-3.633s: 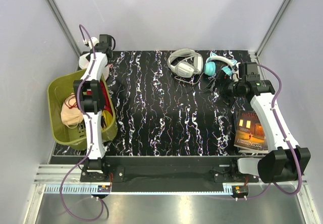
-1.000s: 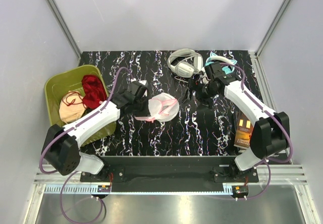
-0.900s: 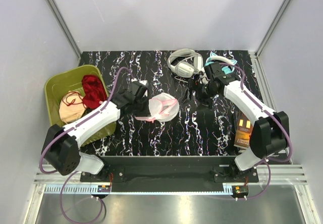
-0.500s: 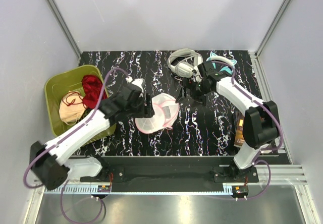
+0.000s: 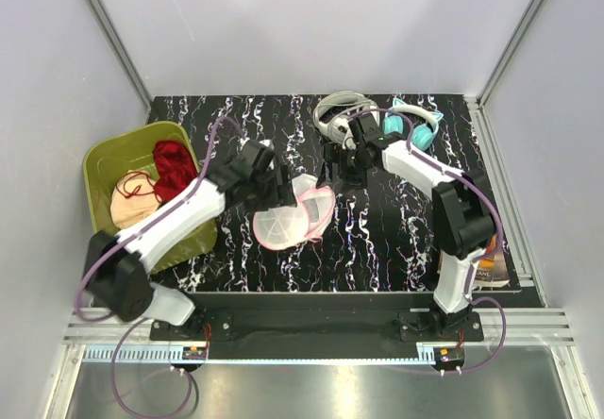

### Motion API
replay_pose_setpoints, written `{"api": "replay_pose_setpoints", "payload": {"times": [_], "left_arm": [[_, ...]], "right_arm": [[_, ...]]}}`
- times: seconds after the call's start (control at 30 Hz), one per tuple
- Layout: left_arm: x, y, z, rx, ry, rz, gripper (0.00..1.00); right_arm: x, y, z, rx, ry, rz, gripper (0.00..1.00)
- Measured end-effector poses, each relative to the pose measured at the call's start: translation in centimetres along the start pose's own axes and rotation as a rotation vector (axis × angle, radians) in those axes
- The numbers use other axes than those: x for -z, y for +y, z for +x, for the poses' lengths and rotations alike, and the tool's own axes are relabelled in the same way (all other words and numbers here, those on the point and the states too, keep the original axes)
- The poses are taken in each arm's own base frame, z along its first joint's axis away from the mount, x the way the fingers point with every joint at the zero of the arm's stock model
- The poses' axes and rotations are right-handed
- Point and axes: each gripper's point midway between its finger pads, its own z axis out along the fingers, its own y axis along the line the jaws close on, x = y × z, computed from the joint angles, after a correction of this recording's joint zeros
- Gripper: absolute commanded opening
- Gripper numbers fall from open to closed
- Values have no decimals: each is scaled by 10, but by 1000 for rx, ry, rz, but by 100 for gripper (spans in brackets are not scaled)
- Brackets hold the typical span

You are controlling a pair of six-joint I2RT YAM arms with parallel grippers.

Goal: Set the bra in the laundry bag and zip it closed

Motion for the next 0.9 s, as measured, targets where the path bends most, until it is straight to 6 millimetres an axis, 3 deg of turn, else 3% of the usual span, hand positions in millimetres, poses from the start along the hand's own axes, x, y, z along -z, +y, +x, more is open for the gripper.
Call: {"api": "replay_pose_setpoints", "payload": {"times": [0.27,0.4,0.53,0.6,0.7,0.73,0.8,0.83,0.9], "left_arm": [[-73,11,-37,-22,146,-65,89],[-99,22,-28,-13,231,-121,85],[-110,33,-12,11,302,-171,81],[-112,35,-7,25,326,-177,70],[-113,34,-2,44,351,-172,54],[-112,33,-1,47,354,-168,42],[-113,31,-1,54,355,-157,31],[-114,31,-1,49,355,-153,16],[-114,30,0,39,358,-143,2]], "right_arm": [[-33,-37,-5,180,31,85,87],[-41,-34,-16,234,23,63,82],[-48,-29,-20,243,26,29,77],[-52,-29,-19,241,31,18,72],[-59,-31,-17,231,43,12,50],[-62,-31,-17,216,48,8,41],[-67,-29,-18,199,52,0,34],[-69,-28,-19,187,52,-4,27],[-72,-26,-19,159,53,-6,8]]}}
